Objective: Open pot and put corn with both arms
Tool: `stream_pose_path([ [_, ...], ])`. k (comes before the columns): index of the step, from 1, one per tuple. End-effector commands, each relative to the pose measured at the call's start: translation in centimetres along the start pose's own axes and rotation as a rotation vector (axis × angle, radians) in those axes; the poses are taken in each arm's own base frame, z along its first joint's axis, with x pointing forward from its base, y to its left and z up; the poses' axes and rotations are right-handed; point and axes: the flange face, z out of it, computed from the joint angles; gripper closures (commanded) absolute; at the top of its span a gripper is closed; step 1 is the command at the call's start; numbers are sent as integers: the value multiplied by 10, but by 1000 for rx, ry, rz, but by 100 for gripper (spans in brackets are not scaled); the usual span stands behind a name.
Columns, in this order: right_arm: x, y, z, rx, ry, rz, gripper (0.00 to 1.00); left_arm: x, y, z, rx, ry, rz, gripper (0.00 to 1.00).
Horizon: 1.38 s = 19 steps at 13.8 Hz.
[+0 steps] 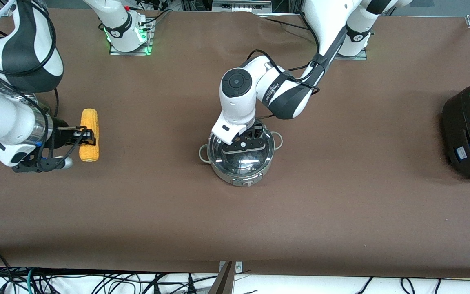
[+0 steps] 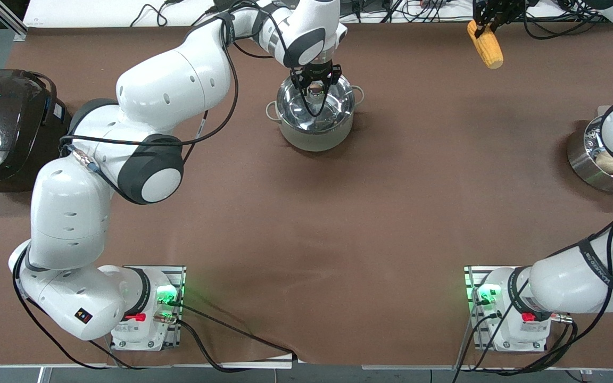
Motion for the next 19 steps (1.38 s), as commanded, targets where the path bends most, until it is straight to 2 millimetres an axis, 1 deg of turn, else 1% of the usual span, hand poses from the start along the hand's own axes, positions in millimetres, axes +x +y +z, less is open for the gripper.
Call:
stream_pose_path([
  [1,-4,-4,-13,12,6,4,100,2,4,0,18,29,8,73],
  [2,-4,-3,-14,13,8,4,100,2,3,0,20,28,8,94],
  [3,-4,-3,-14,12,8,5,100,1,4,-1,19,25,7,100],
  [5,-3,-8,-14,12,9,-1,100,1,2,-9,17,22,3,100],
  [7,-4,-25,-16,9,16,1,100,0,-3,-24,37,5,-2,100],
  [8,-5,-31,-16,11,19,28,100,0,-7,-36,37,6,-8,100],
  [10,-7,-55,-17,7,27,27,100,1,-14,-64,1,-8,-28,100],
  [11,-9,-67,-17,2,27,18,100,10,-25,-76,-10,-7,-26,100],
  [12,-9,-74,-17,5,29,33,100,18,-40,-89,-10,-4,20,100],
  [13,-11,-85,-17,7,33,56,100,24,-55,-98,-9,-8,66,100],
  [14,-13,-102,-16,6,35,71,100,32,-76,-103,-14,-29,66,100],
  [15,-16,-125,-16,6,42,68,100,49,-105,-113,-36,-44,56,100],
  [16,-17,-148,-11,7,53,61,100,58,-132,-119,-55,-79,46,100],
  [17,-18,-167,-9,15,74,65,100,69,-164,-125,-64,-93,42,100],
  [18,-19,-189,-2,24,92,74,100,73,-191,-124,-56,-103,77,100],
  [19,-21,-218,6,45,112,85,100,79,-220,-121,-51,-116,103,100],
])
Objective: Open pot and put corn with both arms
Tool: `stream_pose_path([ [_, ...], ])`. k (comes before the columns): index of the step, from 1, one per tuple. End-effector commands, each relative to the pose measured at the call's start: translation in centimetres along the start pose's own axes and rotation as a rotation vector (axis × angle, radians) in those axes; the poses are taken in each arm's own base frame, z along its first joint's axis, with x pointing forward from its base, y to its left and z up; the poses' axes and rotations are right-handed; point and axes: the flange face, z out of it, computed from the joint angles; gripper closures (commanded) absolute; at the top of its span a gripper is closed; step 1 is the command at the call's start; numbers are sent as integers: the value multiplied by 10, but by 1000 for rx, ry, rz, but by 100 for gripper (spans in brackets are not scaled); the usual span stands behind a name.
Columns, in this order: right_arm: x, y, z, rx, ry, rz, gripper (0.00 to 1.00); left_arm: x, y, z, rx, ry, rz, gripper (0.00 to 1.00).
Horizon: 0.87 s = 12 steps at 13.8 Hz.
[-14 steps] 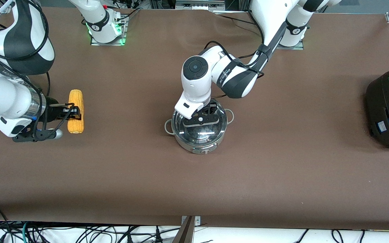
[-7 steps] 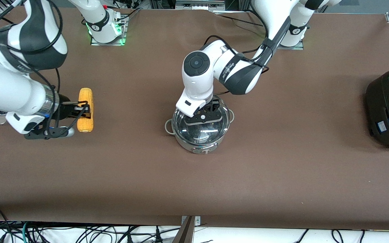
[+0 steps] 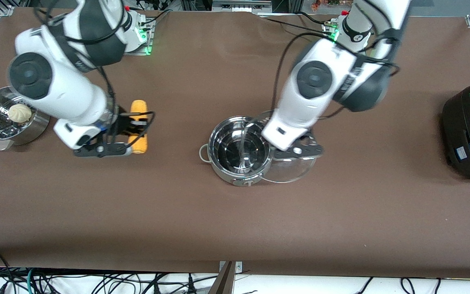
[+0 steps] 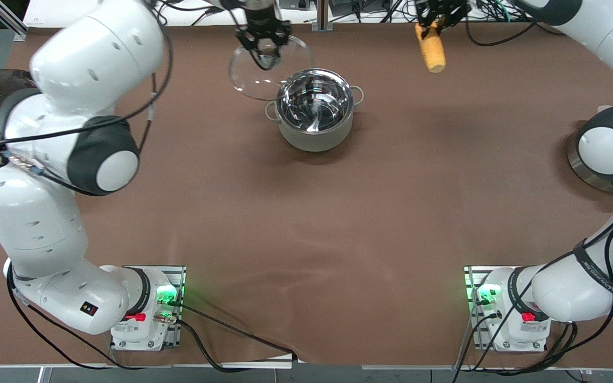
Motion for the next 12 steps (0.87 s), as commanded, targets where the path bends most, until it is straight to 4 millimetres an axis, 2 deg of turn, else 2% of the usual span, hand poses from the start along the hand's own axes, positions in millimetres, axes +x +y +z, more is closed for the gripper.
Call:
stream_pose_path([
  [1,-5,-67,17,77,45,54,100,-12,-77,-9,-5,-51,82,100],
  [3,-10,-109,34,132,80,81,100,-12,-127,-2,3,-82,135,100],
  [5,-16,-132,54,131,79,55,100,-12,-184,10,4,-112,189,100],
  [8,-7,-161,114,144,103,27,100,-10,-246,27,-6,-126,246,100],
  [10,-2,-173,143,164,127,13,100,-12,-279,45,-14,-100,289,100],
  [12,4,-176,167,173,138,14,100,-15,-297,73,-12,-83,283,100],
])
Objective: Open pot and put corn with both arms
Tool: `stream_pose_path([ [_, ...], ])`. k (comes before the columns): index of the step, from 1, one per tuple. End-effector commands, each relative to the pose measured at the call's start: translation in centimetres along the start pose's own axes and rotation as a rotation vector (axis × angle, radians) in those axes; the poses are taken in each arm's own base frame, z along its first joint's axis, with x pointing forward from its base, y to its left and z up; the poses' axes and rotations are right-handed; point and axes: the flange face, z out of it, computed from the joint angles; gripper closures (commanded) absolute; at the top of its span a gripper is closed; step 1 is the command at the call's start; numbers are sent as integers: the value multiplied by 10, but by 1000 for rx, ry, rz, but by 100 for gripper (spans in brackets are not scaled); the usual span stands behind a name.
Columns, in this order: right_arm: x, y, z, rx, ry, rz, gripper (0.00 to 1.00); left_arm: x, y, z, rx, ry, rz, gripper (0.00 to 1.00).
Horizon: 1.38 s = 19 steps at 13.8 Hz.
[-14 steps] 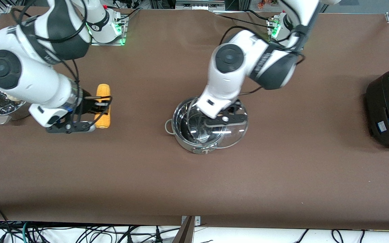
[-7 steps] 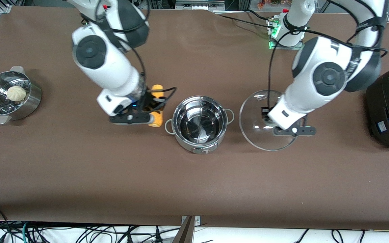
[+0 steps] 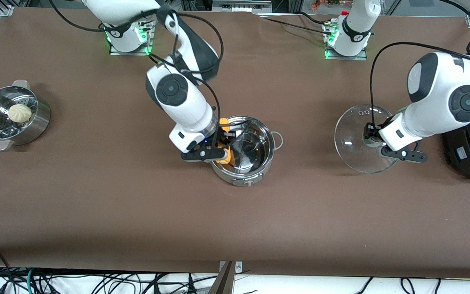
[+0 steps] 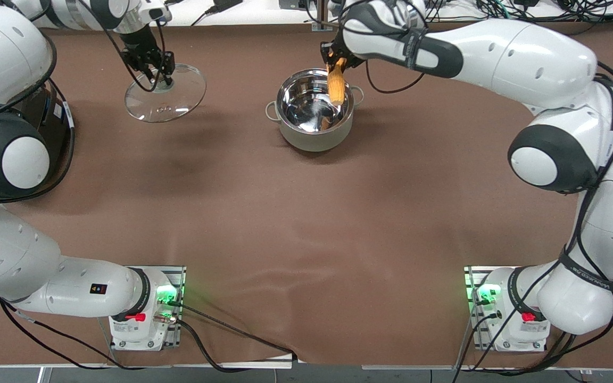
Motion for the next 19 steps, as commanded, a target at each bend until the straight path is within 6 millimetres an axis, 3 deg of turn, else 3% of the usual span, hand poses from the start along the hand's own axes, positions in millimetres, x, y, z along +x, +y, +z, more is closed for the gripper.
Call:
stream_pose_path([
  [1,2,-12,19,26,28,-10,100,-19,-10,32,-18,46,13,100],
  [4,-6,-21,40,31,26,-21,100,-30,-15,101,-9,62,3,100],
  [8,-11,-24,56,26,13,-25,100,-31,-17,156,-2,70,-5,100],
  [10,-9,-23,64,35,25,-21,76,-30,-17,165,-1,70,-4,100],
  [12,-7,-21,74,44,38,-15,59,-31,-17,173,-3,55,-5,100],
  [13,-7,-21,77,51,45,-10,41,-31,-17,175,-3,49,-5,100],
  [14,-7,-20,79,50,44,-8,27,-33,-17,180,-4,40,-5,84],
  [15,-8,-21,79,49,44,-11,21,-33,-17,179,-4,37,-4,62],
  [16,-8,-21,78,50,45,-11,9,-33,-17,180,-4,34,-4,8],
  [17,-8,-21,78,48,47,-14,1,-34,-17,179,-5,32,-7,0],
  [19,-7,-24,67,46,55,-31,1,-36,-16,171,-7,26,-20,0],
])
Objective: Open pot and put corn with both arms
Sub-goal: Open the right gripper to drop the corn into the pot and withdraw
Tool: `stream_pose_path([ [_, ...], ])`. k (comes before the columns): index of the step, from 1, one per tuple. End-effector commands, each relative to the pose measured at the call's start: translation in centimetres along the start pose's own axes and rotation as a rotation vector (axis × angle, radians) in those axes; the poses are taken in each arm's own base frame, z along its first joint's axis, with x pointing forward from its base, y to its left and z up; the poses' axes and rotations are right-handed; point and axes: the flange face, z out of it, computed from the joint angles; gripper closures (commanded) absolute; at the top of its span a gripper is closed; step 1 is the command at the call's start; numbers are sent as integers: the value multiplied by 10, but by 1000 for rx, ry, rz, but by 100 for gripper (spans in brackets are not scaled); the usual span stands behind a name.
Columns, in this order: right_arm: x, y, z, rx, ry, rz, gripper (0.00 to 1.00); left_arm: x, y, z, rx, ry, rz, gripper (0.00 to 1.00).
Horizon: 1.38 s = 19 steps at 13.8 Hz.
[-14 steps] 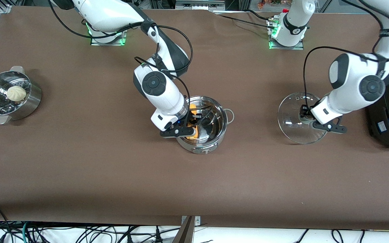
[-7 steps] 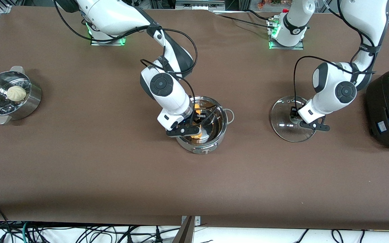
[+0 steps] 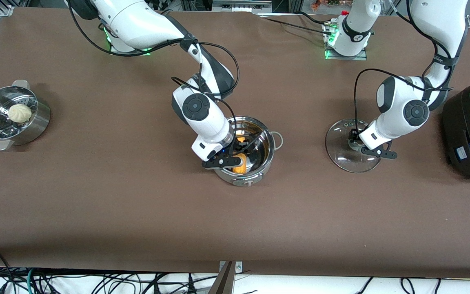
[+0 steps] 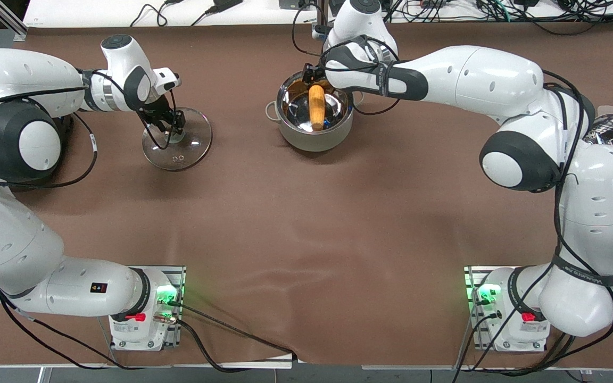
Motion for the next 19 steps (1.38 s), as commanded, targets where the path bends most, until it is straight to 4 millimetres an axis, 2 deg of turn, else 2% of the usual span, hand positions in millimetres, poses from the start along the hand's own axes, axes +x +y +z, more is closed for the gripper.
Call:
stream_pose_path([
  [1,5,-10,-27,1,30,-22,1,-7,1,-27,-22,-11,-4,0],
  [3,10,-2,-84,-57,3,-37,0,-20,3,-56,-32,-59,0,0],
  [4,14,14,-115,-96,-38,-67,0,-21,3,-74,-31,-34,0,0],
  [5,25,39,-152,-111,-61,-116,0,-22,4,-92,-27,1,2,0],
  [6,37,70,-185,-125,-87,-162,0,-25,3,-118,-24,50,-2,0],
  [7,43,97,-212,-143,-117,-195,0,-29,-7,-141,-21,96,-20,0],
  [8,49,131,-238,-168,-147,-194,0,-33,-18,-163,-14,136,-39,0],
  [9,53,167,-267,-196,-178,-164,0,-43,-22,-189,-8,163,-42,0],
  [10,53,205,-295,-232,-212,-114,0,-51,-24,-224,-8,178,-48,0],
  [11,50,239,-318,-267,-249,-60,0,-51,-24,-257,-11,163,-44,0],
  [12,47,267,-336,-290,-276,-11,0,-50,-25,-298,-9,153,-40,0],
  [13,44,284,-349,-301,-286,23,0,-52,-27,-336,10,149,-36,0],
  [16,49,331,-367,-309,-267,113,0,-72,-34,-411,36,123,-54,0],
  [18,49,370,-392,-287,-211,173,0,-76,-42,-440,23,91,-124,0],
  [19,46,379,-400,-261,-167,187,0,-73,-42,-445,16,81,-185,0],
])
